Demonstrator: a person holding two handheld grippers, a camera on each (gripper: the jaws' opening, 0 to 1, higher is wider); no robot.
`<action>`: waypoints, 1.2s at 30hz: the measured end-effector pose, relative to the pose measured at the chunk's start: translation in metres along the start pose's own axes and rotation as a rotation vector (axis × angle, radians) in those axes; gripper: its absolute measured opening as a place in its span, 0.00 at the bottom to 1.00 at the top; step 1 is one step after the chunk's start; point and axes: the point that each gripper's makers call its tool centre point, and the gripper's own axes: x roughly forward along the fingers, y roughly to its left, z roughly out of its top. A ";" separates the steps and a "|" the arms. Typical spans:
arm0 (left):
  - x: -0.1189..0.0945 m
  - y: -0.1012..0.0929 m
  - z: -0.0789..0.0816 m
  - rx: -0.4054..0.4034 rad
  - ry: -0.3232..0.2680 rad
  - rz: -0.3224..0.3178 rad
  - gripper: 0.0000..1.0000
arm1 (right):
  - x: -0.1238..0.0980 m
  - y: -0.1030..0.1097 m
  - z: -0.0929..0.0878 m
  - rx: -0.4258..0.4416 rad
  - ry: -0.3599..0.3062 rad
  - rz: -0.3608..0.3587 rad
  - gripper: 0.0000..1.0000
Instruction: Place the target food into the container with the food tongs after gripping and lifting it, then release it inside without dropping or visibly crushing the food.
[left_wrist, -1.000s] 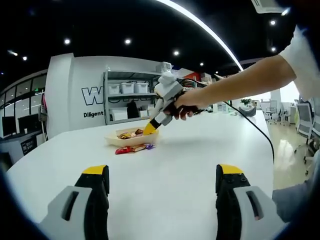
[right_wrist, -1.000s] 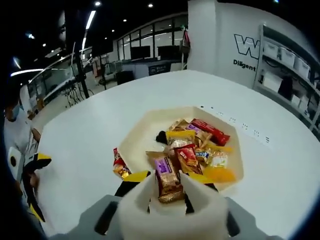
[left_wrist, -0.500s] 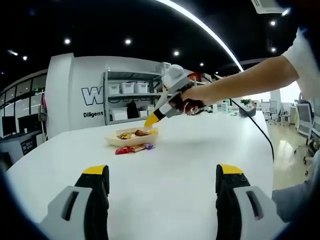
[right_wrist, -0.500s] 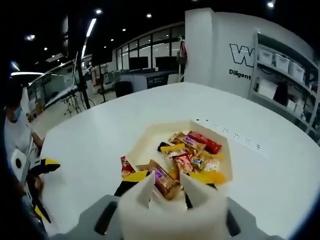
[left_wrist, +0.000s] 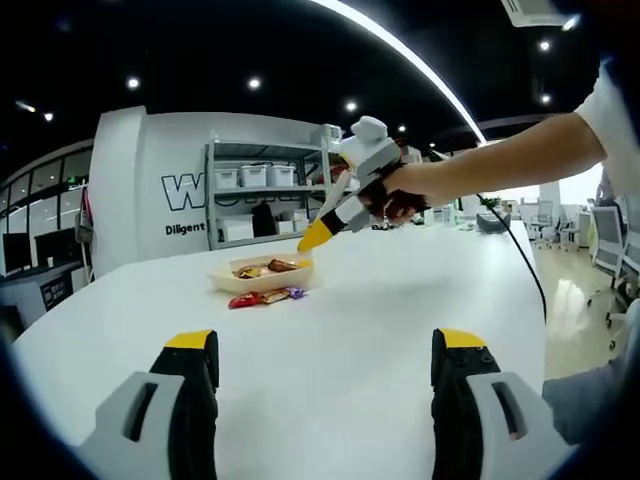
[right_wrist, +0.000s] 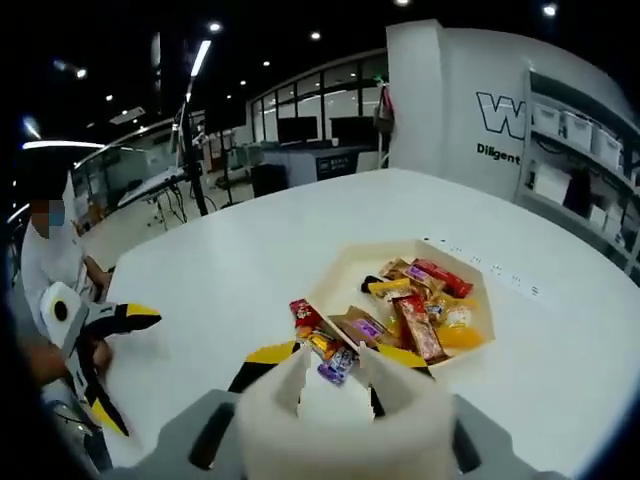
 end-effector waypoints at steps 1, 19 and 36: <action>0.000 0.000 0.000 -0.002 0.001 0.000 0.87 | 0.002 0.001 -0.001 -0.005 0.005 0.007 0.21; 0.000 -0.001 0.000 0.000 -0.001 -0.002 0.87 | 0.035 -0.004 -0.019 -0.112 0.023 0.018 0.22; 0.000 0.001 -0.001 -0.002 0.004 0.000 0.86 | 0.030 0.009 -0.021 0.025 0.030 0.064 0.21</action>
